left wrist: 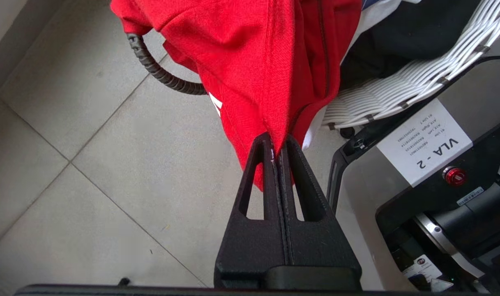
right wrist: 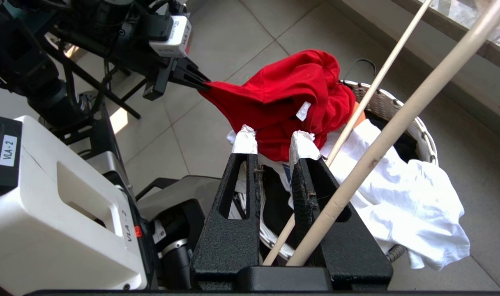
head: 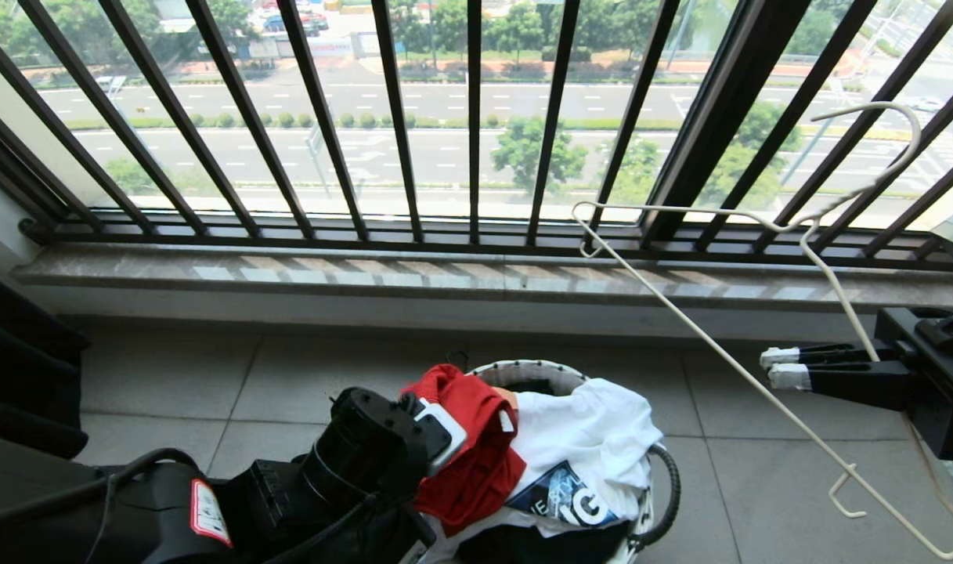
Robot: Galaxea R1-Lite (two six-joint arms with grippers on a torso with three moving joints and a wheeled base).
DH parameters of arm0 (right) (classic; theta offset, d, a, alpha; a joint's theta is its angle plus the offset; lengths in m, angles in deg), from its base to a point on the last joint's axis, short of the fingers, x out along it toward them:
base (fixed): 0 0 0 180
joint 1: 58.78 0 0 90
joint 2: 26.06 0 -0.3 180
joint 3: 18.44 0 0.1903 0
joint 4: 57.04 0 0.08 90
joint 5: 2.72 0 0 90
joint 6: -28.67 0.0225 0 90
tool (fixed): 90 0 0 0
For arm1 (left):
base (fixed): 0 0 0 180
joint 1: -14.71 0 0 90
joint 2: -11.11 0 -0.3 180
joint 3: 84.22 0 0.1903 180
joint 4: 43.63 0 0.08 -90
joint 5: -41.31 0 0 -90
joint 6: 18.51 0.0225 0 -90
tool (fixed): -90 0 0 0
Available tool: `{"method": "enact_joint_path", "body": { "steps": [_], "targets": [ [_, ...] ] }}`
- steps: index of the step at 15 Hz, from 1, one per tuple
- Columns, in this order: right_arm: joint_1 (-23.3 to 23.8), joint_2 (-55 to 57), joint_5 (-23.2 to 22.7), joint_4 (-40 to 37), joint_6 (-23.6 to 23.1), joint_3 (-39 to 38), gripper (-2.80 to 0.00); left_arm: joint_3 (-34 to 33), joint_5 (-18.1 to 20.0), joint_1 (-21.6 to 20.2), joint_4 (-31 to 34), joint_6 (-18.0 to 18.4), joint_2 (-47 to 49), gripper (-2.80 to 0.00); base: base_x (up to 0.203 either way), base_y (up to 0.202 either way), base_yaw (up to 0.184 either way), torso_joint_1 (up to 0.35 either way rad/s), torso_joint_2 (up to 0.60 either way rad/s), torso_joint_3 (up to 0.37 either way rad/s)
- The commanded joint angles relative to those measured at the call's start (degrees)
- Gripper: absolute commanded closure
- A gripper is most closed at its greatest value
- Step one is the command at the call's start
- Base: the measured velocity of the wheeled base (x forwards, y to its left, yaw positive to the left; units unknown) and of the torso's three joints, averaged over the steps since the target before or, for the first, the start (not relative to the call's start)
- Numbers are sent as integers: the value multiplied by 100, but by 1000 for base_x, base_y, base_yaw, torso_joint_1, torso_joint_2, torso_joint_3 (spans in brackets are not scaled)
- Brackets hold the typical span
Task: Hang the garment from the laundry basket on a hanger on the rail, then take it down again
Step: Pick up clothes from the basket
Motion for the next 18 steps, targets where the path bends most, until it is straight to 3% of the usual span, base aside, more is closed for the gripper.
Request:
{"method": "enact_joint_path", "body": {
  "steps": [1,3,5,6,18],
  "targets": [
    [0,4,-36,-5,-15,2,0,-13,-17,-11,-316,-21,427,0,0,0,0,0,0,0],
    [0,4,-36,-5,-15,2,0,-81,-38,-28,-730,-15,604,0,0,0,0,0,0,0],
    [3,4,-36,-5,-15,2,0,-83,-39,-49,-733,2,651,0,0,0,0,0,0,0],
    [18,4,-36,-5,-15,2,0,-77,-39,-54,-738,-7,665,-280,0,0,0,0,0,0],
    [18,100,-36,-5,-24,11,0,-12,-39,-132,-730,2,6,-280,0,0,0,0,0,0]
  ]
}}
